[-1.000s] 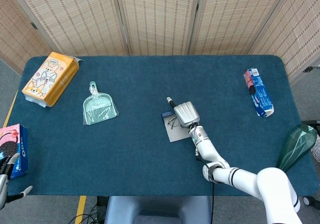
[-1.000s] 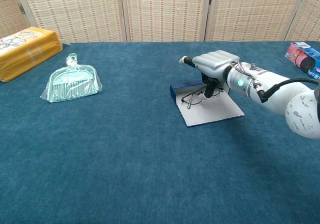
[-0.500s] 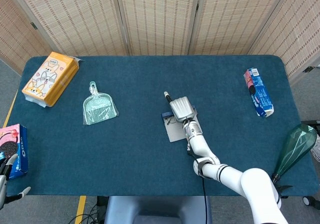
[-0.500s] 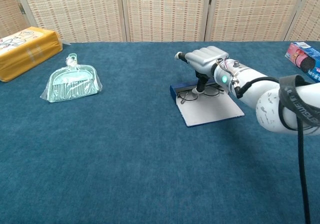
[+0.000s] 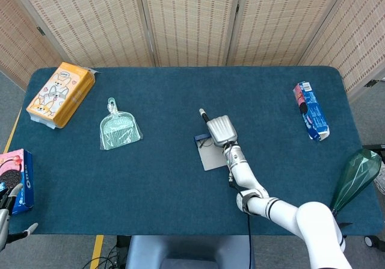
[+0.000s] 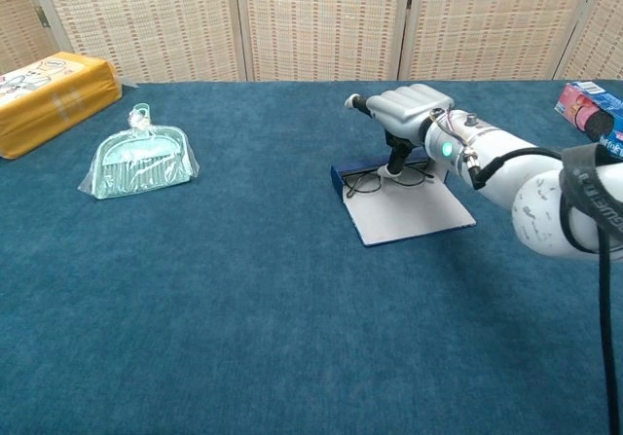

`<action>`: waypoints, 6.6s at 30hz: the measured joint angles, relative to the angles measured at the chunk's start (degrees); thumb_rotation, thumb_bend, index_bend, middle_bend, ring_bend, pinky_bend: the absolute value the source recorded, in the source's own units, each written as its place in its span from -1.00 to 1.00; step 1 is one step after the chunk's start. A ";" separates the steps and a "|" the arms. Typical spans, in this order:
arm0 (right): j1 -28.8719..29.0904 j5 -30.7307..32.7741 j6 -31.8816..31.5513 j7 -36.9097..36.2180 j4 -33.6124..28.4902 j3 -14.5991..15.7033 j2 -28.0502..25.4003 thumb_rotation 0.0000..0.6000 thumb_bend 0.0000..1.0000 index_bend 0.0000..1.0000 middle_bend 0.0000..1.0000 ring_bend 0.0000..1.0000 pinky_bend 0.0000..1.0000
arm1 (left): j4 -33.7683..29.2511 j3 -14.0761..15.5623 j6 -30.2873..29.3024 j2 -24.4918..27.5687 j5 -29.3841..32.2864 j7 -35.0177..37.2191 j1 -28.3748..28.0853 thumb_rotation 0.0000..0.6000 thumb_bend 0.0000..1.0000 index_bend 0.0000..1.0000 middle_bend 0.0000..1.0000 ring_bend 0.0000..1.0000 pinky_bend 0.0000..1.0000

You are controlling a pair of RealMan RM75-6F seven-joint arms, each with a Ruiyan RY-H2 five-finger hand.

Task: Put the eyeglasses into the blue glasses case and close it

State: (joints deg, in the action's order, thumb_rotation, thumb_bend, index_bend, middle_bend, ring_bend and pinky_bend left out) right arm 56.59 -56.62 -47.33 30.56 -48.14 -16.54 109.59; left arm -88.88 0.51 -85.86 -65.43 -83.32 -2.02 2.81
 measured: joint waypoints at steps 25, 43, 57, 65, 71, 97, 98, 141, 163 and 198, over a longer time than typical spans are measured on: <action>-17.10 -17.17 -15.94 -11.13 -22.67 12.02 -16.47 1.00 -0.71 -0.33 1.00 1.00 0.69 | -1.54 -0.65 0.77 -0.35 -1.98 -1.02 -2.34 1.00 -0.67 -0.83 -0.70 -0.79 -0.44; -18.84 -20.78 -14.14 -15.74 -8.69 12.71 -8.66 1.00 -0.71 -0.33 1.00 1.00 0.69 | -1.91 -0.13 0.89 -0.13 -1.27 -1.18 -2.10 1.00 -0.67 -0.83 -0.70 -0.79 -0.44; -18.39 -21.74 -12.48 -15.74 -4.54 11.37 -5.99 1.00 -0.71 -0.33 1.00 1.00 0.69 | -1.47 0.02 0.76 -0.08 -0.91 -0.96 -1.87 1.00 -0.67 -0.83 -0.70 -0.79 -0.44; -18.06 -22.45 -12.26 -16.24 -3.63 10.76 -5.55 1.00 -0.54 -0.28 1.00 1.00 0.69 | -1.31 0.16 0.83 -0.03 -0.98 -0.91 -1.87 1.00 -0.67 -0.83 -0.70 -0.79 -0.44; -17.76 -22.86 -12.23 -16.36 -4.37 10.29 -6.09 1.00 -0.52 -0.27 1.00 1.00 0.69 | -1.18 0.14 0.85 0.04 -0.74 -0.81 -1.80 1.00 -0.67 -0.83 -0.70 -0.79 -0.44; -14.49 -22.60 -10.15 -16.05 -5.38 7.72 -5.04 1.00 0.04 0.16 1.00 1.00 0.69 | -1.19 0.10 1.43 0.03 -0.46 -1.04 -2.15 1.00 -0.67 -0.83 -0.70 -0.79 -0.44; -14.61 -22.65 -10.23 -16.02 -5.75 7.83 -5.24 1.00 0.05 0.17 1.00 1.00 0.69 | -1.18 0.08 1.41 0.04 -0.43 -1.02 -2.14 1.00 -0.67 -0.83 -0.70 -0.79 -0.44; -10.07 -16.25 -4.77 -3.19 -17.45 4.86 -9.19 1.00 0.05 0.21 1.00 1.00 0.69 | -1.67 0.12 2.35 0.61 -0.47 0.22 -3.08 1.00 -0.67 -0.83 -0.70 -0.79 -0.44; -6.02 -12.22 -2.24 -2.67 -10.02 2.86 -4.00 1.00 -0.07 -0.70 0.98 1.00 0.69 | -0.97 0.45 2.06 0.59 -0.49 1.15 -2.60 1.00 -0.67 -0.83 -0.70 -0.79 -0.44; -3.44 0.53 2.73 4.66 -18.72 5.09 -9.58 1.00 -0.38 0.08 1.00 1.00 0.69 | -1.39 0.50 2.65 0.60 0.15 0.81 -2.53 1.00 -0.67 -0.83 -0.70 -0.79 -0.44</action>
State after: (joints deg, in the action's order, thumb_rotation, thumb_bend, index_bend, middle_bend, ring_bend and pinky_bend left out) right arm 53.15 -56.09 -44.60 35.22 -66.86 -11.45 100.01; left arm -90.27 1.01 -83.22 -64.83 -83.17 -1.21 0.28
